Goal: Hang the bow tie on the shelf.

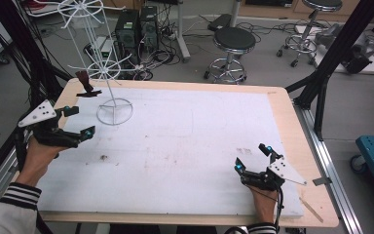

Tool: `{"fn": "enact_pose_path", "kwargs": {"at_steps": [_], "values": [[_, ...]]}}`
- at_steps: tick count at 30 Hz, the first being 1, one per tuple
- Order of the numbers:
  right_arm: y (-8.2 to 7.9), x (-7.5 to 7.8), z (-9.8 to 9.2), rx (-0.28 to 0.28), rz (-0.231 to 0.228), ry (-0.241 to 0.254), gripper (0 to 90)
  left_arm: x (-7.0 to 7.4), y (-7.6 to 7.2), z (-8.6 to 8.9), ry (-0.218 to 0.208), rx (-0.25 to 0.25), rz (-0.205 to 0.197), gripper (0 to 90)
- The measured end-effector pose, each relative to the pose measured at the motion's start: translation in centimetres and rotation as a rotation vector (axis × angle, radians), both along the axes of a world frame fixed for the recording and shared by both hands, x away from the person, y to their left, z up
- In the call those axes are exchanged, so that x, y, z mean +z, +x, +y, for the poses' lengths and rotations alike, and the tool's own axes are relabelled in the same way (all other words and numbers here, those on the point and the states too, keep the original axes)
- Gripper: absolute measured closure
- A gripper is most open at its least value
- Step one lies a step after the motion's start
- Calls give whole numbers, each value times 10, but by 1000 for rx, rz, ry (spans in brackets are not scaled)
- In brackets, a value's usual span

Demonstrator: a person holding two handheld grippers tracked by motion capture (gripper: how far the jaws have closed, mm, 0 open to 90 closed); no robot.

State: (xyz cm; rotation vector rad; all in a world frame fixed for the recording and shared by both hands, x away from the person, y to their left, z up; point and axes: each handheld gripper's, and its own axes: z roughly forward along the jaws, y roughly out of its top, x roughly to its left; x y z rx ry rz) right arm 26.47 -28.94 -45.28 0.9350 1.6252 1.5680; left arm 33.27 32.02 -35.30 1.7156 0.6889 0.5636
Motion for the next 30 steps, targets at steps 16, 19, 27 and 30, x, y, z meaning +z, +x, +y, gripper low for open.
{"fn": "enact_pose_path", "kwargs": {"at_steps": [16, 19, 27, 30], "values": [[0, 0, 1, -6, 2, 3, 7, -63, -36, -11, -77, -18, -71, 17], [0, 0, 0, -8, -6, -2, 7, -70, -41, -10, -87, -6, -78, 17], [0, 0, 0, -4, 0, 1, 7, -89, -50, -6, -101, 25, -95, 17], [0, 0, 0, -6, 0, 0, 7, -94, -51, -6, -120, 28, -95, 17]]}}
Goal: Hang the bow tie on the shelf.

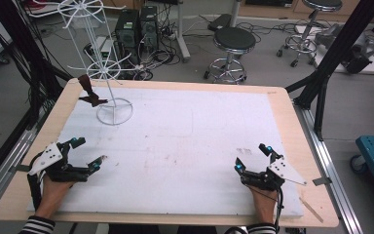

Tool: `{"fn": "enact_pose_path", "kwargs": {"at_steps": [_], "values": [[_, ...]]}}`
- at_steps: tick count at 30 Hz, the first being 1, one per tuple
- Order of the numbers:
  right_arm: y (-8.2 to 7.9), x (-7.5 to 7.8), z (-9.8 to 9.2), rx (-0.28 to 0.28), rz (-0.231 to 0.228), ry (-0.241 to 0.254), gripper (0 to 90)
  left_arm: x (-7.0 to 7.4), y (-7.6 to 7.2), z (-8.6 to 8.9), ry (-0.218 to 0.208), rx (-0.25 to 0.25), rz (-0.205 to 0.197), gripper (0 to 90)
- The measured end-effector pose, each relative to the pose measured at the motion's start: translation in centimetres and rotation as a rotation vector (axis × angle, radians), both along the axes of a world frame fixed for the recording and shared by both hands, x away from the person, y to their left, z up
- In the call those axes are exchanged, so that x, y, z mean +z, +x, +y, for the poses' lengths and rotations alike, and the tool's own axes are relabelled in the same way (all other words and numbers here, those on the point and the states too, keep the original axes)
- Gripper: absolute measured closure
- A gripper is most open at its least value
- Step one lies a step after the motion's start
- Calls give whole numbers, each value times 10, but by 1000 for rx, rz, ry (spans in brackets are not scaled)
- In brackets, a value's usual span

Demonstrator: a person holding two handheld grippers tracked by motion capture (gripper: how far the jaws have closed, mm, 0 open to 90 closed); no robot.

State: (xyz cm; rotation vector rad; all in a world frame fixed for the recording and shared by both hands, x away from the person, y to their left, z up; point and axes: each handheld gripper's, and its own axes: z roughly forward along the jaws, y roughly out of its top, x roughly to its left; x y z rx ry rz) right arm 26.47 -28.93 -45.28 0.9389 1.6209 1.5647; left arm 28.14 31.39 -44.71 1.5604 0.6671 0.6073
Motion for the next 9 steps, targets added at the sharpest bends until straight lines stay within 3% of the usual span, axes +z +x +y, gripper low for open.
{"fn": "enact_pose_path", "kwargs": {"at_steps": [9], "values": [[0, 0, 1, -1, 10, -5, 7, -4, -3, 1, -18, 22, -22, 17]]}}
